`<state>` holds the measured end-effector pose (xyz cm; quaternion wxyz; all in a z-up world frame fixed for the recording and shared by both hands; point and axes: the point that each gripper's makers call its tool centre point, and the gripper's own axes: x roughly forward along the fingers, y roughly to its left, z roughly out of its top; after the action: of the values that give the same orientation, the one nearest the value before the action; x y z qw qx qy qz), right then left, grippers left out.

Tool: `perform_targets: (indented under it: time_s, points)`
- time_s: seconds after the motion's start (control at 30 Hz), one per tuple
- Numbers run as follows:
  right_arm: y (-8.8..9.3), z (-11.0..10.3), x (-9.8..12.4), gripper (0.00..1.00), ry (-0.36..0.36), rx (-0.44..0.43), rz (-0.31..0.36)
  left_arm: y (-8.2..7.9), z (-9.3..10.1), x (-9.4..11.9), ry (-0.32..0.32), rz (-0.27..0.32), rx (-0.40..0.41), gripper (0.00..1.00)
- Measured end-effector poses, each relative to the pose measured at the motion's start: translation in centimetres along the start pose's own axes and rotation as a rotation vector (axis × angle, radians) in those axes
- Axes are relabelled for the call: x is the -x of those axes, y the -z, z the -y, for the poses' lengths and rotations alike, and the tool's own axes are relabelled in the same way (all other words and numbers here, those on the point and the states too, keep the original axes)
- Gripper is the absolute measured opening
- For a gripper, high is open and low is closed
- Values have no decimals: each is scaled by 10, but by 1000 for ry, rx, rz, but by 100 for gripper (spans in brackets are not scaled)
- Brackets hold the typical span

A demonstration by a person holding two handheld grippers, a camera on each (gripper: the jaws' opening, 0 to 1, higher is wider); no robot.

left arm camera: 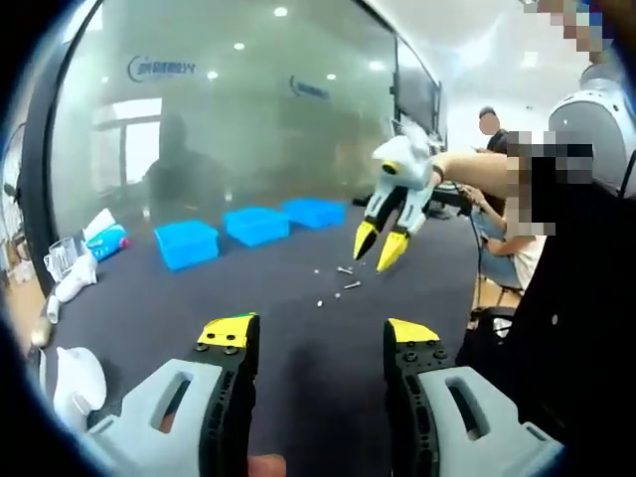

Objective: Sort the screws, nuts, and washers into the corresponding bins

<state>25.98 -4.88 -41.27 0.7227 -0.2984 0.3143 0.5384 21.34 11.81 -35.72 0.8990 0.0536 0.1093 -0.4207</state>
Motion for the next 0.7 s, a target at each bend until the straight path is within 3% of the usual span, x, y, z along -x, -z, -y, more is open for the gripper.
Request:
perform_targets:
  time_s: [0.2, 0.7]
  points:
    - [-2, 4, -14, 17, -9, -8, -61, 4, -1, 0, 0, 5, 13, 49]
    - [4, 5, -33, 7, -22, -13, -132, 9, -2, 2, 0, 12, 26, 49]
